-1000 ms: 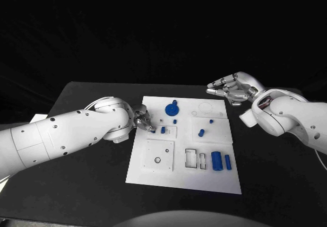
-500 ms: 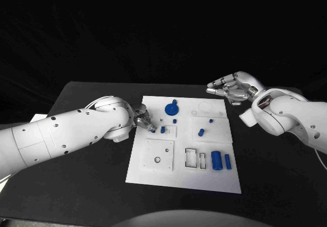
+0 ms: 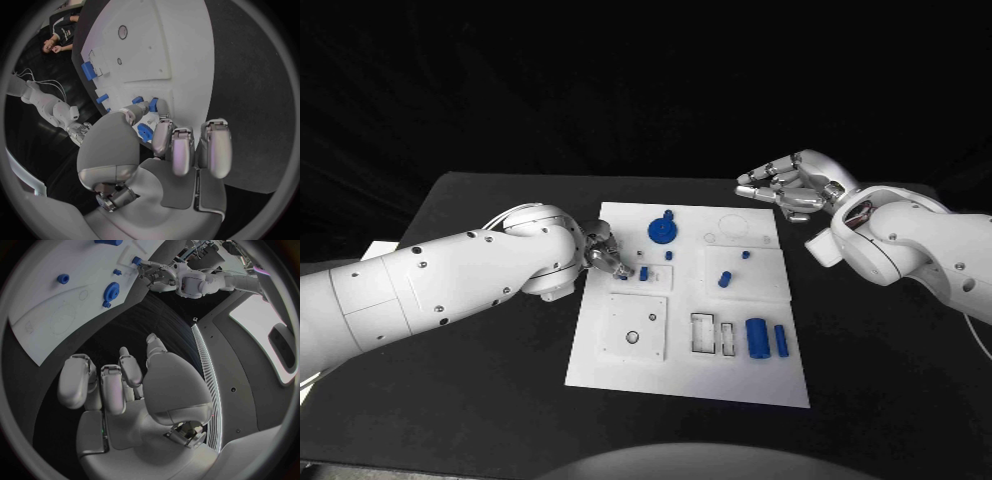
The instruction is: Assemble the parts on the task board
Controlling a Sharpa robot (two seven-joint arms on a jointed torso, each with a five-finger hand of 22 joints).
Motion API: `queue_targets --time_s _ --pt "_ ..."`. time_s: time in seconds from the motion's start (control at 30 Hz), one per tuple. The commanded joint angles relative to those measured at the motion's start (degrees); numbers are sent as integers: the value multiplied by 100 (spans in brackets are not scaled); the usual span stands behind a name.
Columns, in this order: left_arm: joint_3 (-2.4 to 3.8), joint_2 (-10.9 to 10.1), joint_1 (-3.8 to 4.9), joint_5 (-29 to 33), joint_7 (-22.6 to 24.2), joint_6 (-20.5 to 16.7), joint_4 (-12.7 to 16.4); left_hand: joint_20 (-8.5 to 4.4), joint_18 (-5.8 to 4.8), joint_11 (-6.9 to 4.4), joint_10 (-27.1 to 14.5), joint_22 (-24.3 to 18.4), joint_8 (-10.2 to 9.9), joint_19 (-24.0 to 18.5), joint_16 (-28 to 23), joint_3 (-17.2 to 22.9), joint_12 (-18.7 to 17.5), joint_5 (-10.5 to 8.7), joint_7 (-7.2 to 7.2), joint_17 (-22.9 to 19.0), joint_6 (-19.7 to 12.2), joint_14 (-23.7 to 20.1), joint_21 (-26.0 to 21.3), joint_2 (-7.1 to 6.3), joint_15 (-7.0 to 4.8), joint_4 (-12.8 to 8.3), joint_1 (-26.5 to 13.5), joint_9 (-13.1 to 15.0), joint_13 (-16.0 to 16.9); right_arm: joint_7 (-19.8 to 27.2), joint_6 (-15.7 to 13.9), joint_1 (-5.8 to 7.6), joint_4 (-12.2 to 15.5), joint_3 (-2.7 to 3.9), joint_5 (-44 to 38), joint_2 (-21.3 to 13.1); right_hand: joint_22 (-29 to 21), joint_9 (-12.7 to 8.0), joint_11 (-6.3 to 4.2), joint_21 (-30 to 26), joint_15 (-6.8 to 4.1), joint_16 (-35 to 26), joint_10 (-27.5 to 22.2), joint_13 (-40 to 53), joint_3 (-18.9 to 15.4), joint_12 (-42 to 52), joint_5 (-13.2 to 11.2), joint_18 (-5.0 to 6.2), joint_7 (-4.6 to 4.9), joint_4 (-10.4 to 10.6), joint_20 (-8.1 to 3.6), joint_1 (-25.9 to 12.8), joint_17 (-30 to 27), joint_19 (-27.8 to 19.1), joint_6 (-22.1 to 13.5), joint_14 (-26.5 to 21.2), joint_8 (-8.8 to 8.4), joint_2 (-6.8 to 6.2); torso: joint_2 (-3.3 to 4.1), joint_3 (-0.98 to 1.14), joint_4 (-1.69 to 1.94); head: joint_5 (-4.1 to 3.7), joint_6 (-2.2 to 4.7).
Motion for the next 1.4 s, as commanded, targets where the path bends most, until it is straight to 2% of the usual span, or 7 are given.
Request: queue_targets --time_s 0.03,0.4,0.57,0.73,1.2,1.3,1.4 --pt "-17 28 -22 8 -50 105 -11 -41 -65 6 48 1051 -35 427 17 -34 19 -15 -12 1508 42 604 16 21 -31 -3 -39 -2 10 34 74 -3 -7 0 -8 11 -5 9 0 -23 -7 -12 -20 70 -29 -23 3 92 -18 -8 7 -23 604 -51 11 382 37 35 0 0 3 -7 -1" --pt "-17 49 -22 1 -66 107 -75 -49 -73 4 70 1088 -72 440 17 -446 42 -20 -9 1508 125 604 42 -25 -37 220 -237 -47 56 37 76 -3 -13 0 -8 17 -22 9 0 -33 -7 -20 -28 60 -33 -37 5 95 -18 -8 7 -25 595 -56 9 380 36 36 0 -4 3 -2 8" --pt "-17 40 -22 1 -72 119 -85 -40 -76 14 76 1102 -89 444 17 -1023 51 -9 0 1508 165 604 50 -59 -28 462 -375 -68 81 36 72 -3 -11 0 -8 10 -34 8 1 -40 -7 -24 -32 55 -35 -43 5 97 -17 -8 7 -26 590 -60 7 379 35 37 1 -7 1 -7 13" --pt "-16 24 -22 0 -77 63 -77 -38 -79 19 78 1119 -120 448 17 -1836 53 11 -1 1508 187 604 58 73 -34 808 -179 -98 110 37 71 -4 -12 0 -8 5 -34 8 1 -40 -7 -24 -32 55 -35 -43 5 97 -17 -8 7 -26 590 -60 7 379 35 37 3 -11 1 -15 12" --pt "3 -81 -23 114 9 -401 39 -41 -66 23 36 1079 -138 431 17 -2684 -25 31 8 1508 191 604 16 222 -29 867 -333 -121 50 47 61 -11 -21 0 -8 10 -64 7 2 -59 -6 -39 -47 37 -44 -69 7 102 -15 -5 7 -34 571 -70 1 374 32 39 5 -14 4 -36 8" --pt "25 -134 -23 320 228 -597 78 -39 -25 35 -58 926 -161 373 17 -2759 -176 40 25 1508 141 604 -117 243 -23 867 -341 -130 -117 47 60 -14 -24 0 -8 10 -64 7 2 -59 -6 -39 -47 37 -44 -69 7 102 -15 -5 7 -34 571 -70 1 374 32 39 -3 -9 3 -37 3" --pt "45 -205 -21 693 558 -879 110 10 126 123 -541 320 -252 131 17 -2847 -839 48 131 1508 -136 604 -667 253 42 863 -298 -180 -827 47 61 -19 -28 0 -8 11 -64 7 2 -59 -6 -39 -47 37 -44 -69 7 102 -15 -5 7 -34 571 -70 1 374 32 39 -1 -8 3 -45 11"
